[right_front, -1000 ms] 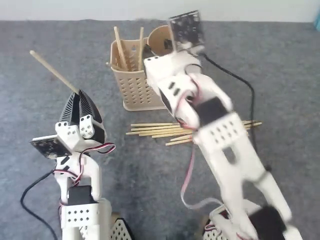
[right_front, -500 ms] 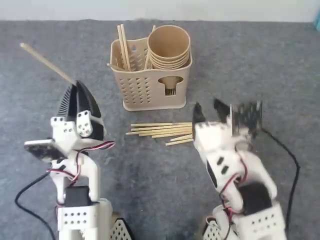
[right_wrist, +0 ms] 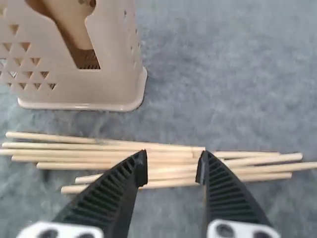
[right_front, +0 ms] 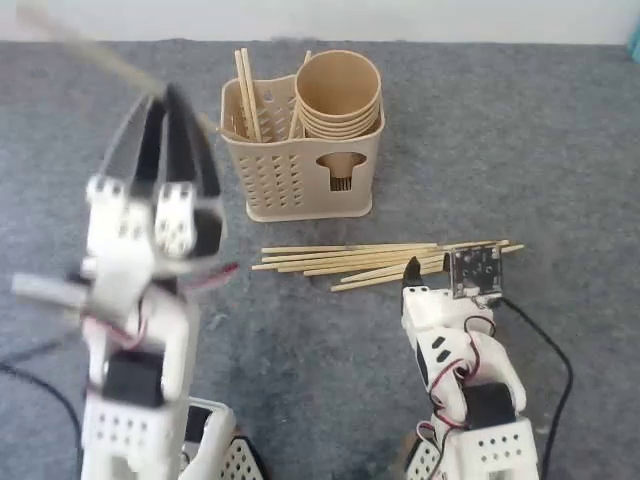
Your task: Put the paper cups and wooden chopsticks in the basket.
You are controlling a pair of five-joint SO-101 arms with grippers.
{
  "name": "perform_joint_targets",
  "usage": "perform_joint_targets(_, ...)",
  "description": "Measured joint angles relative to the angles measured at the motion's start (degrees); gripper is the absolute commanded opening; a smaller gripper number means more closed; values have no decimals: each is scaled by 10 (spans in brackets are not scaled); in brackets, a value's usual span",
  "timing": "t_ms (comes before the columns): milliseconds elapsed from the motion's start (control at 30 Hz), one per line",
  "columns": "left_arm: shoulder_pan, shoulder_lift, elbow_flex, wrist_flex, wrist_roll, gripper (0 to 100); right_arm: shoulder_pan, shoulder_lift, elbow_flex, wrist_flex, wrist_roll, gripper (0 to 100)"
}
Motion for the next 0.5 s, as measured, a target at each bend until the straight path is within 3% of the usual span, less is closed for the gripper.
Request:
perform_joint_targets(333,2,450,-233,-98,-1,12,61,1,0,4,-8,176)
perform_joint_targets(500,2,569,-265,-100,-3,13,62,1,0,4,-8,176)
